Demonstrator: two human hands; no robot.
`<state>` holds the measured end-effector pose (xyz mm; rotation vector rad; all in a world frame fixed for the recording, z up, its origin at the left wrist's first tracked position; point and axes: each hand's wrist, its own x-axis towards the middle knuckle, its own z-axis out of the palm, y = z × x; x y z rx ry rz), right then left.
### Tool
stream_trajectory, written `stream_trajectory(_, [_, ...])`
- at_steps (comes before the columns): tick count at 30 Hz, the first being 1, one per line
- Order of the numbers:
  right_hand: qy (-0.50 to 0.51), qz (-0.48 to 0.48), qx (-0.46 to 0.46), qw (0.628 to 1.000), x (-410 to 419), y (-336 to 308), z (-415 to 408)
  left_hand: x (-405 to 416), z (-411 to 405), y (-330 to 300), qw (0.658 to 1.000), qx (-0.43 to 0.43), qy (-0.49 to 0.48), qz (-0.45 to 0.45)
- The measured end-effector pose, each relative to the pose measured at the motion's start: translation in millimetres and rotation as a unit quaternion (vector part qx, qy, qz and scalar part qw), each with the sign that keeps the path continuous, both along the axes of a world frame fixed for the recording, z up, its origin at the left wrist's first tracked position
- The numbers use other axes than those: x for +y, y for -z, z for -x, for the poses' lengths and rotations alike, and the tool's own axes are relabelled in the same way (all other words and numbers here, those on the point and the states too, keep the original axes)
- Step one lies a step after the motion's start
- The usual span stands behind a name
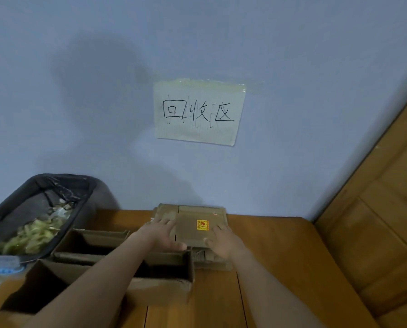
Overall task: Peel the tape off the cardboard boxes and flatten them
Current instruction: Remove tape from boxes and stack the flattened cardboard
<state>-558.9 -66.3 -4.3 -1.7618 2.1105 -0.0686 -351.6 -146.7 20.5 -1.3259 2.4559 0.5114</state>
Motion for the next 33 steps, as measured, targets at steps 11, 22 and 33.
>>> stream_trajectory(11, [-0.095, -0.085, -0.033, 0.991, 17.7, 21.6, -69.8, 20.9, -50.7, 38.5, 0.994, -0.090, 0.057, 0.017])
stream_trajectory(22, [-0.095, -0.075, 0.041, 0.992, 2.4, 51.0, -91.0, 11.8, -41.3, 68.7, 0.987, -0.107, 0.099, 0.069])
stream_trajectory(33, [-0.123, -0.077, 0.108, 0.983, 9.9, 54.1, -92.8, 22.4, -39.6, 88.8, 0.987, -0.099, 0.107, 0.065])
